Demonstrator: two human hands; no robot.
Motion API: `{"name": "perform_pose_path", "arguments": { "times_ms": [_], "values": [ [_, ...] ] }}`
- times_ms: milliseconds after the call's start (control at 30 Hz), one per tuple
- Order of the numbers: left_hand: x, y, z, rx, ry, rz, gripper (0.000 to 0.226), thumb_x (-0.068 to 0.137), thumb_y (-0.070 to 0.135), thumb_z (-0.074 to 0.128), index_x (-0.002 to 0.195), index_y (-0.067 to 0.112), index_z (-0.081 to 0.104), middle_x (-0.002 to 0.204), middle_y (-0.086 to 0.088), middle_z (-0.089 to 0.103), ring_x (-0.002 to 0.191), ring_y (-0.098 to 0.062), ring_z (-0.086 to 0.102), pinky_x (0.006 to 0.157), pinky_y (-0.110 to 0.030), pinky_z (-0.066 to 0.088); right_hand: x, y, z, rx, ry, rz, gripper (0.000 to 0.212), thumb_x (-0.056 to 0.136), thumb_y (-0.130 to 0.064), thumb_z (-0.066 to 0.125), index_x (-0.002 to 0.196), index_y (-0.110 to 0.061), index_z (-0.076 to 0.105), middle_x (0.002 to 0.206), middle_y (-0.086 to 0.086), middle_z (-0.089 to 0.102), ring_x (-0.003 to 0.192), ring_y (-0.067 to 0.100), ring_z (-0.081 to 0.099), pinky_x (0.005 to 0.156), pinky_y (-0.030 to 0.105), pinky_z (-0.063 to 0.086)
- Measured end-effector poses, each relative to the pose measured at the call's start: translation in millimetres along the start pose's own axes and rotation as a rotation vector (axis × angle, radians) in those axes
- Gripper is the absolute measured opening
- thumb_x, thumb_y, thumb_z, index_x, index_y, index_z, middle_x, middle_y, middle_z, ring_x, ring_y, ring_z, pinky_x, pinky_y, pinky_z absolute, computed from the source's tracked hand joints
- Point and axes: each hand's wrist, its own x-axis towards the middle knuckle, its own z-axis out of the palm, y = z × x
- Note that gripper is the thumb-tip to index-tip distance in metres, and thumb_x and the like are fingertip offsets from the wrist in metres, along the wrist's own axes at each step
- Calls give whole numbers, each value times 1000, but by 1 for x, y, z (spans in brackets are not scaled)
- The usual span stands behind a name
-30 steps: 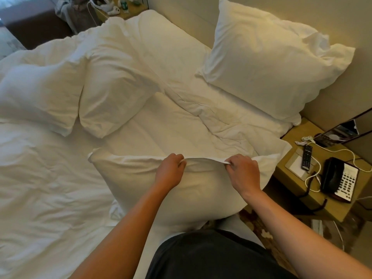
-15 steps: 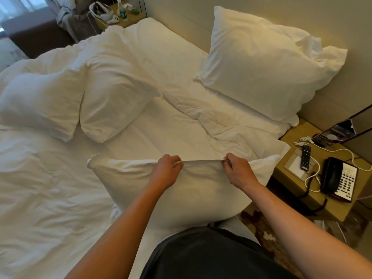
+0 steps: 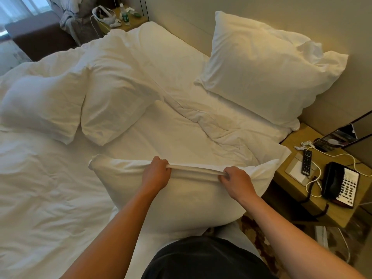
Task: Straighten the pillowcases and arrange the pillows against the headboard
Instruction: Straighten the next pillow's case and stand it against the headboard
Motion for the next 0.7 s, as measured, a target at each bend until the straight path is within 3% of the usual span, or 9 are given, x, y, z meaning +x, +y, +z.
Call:
{"name": "perform_pose_path", "arguments": {
  "times_ms": [133, 500, 633, 700],
  "values": [
    [4, -10, -7, -41, 55, -16, 20, 96, 22, 51, 91, 14, 68, 95, -2, 48, 80, -29, 60, 66, -35, 47, 4, -3, -2, -11, 47, 6, 36, 100, -29, 58, 67, -20, 49, 70, -3, 56, 65, 15, 52, 57, 33, 38],
    [9, -36, -16, -111, 72, -91, 38, 94, 45, 60, 73, 14, 68, 89, 3, 48, 74, -19, 56, 57, -31, 40, 18, -11, -10, 50, 29, 2, 25, 103, -31, 54, 89, -13, 63, 84, 0, 68, 74, 20, 68, 75, 43, 57],
    [3, -40, -18, -179, -31, -60, 25, 93, 22, 55, 79, 7, 69, 89, -6, 58, 80, -26, 59, 70, -37, 50, 16, -8, -9, 92, -23, 34, 31, 106, -34, 50, 79, -19, 48, 64, -2, 67, 51, 7, 69, 62, 39, 57],
    [2, -43, -19, -192, -24, -53, 27, 93, 15, 50, 70, 4, 60, 75, -10, 58, 73, -30, 58, 65, -38, 47, 15, -10, -11, 87, -26, 25, 30, 106, -33, 50, 79, -21, 47, 62, -2, 66, 46, 8, 67, 56, 37, 55]
  ]
}}
